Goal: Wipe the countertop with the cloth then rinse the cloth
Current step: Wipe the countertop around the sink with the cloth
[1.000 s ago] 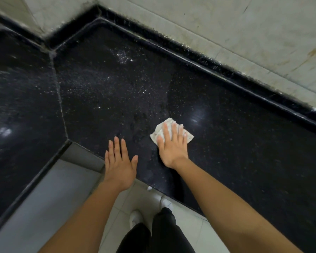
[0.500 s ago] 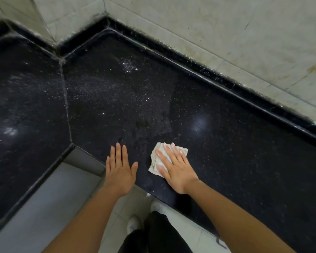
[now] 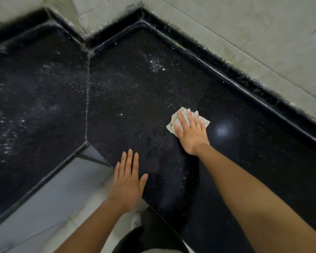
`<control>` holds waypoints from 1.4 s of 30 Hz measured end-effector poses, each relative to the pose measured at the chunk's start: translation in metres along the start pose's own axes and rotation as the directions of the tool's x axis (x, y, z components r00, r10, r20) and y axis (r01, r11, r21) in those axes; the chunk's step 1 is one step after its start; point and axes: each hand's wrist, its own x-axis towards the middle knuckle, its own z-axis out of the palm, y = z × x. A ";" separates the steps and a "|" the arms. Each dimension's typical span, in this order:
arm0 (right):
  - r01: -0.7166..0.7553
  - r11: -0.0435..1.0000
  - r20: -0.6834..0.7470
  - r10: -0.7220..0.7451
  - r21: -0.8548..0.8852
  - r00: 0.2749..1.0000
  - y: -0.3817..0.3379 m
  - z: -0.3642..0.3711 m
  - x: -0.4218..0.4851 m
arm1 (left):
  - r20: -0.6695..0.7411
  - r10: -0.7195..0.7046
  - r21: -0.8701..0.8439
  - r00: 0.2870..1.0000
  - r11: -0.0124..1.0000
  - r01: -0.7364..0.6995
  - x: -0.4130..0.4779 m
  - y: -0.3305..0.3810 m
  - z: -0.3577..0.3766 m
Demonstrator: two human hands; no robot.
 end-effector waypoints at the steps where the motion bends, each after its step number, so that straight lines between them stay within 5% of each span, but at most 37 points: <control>1: -0.008 1.000 -0.002 0.008 0.000 1.000 -0.001 -0.004 0.010 | -0.006 0.002 0.013 1.000 1.000 -0.002 0.000 0.000 -0.001; 9: -0.117 0.993 0.025 0.116 0.035 0.993 -0.022 -0.005 0.028 | -0.025 0.013 0.004 1.000 1.000 -0.013 0.000 0.000 0.003; 17: -0.010 0.999 0.038 0.009 0.036 0.999 -0.065 0.038 -0.050 | 0.071 0.007 -0.022 0.997 1.000 -0.006 0.001 0.003 -0.012; 23: -0.048 0.997 0.032 0.046 0.065 0.998 -0.110 0.067 -0.090 | -0.085 0.031 -0.372 0.996 0.926 -0.061 -0.005 -0.023 -0.044; 29: -0.067 0.995 0.029 0.064 0.079 0.997 -0.164 0.078 -0.087 | -0.251 0.083 -0.083 0.964 0.991 -0.107 0.030 -0.078 -0.062; 36: 0.071 0.996 0.030 -0.070 -0.045 0.997 -0.161 0.087 -0.101 | -0.053 0.139 0.085 0.989 0.987 -0.134 0.047 -0.095 -0.060; 42: -0.074 0.995 0.006 0.074 -0.069 0.997 -0.129 0.093 -0.155 | -0.048 0.175 0.111 0.983 0.979 -0.169 0.047 -0.100 -0.056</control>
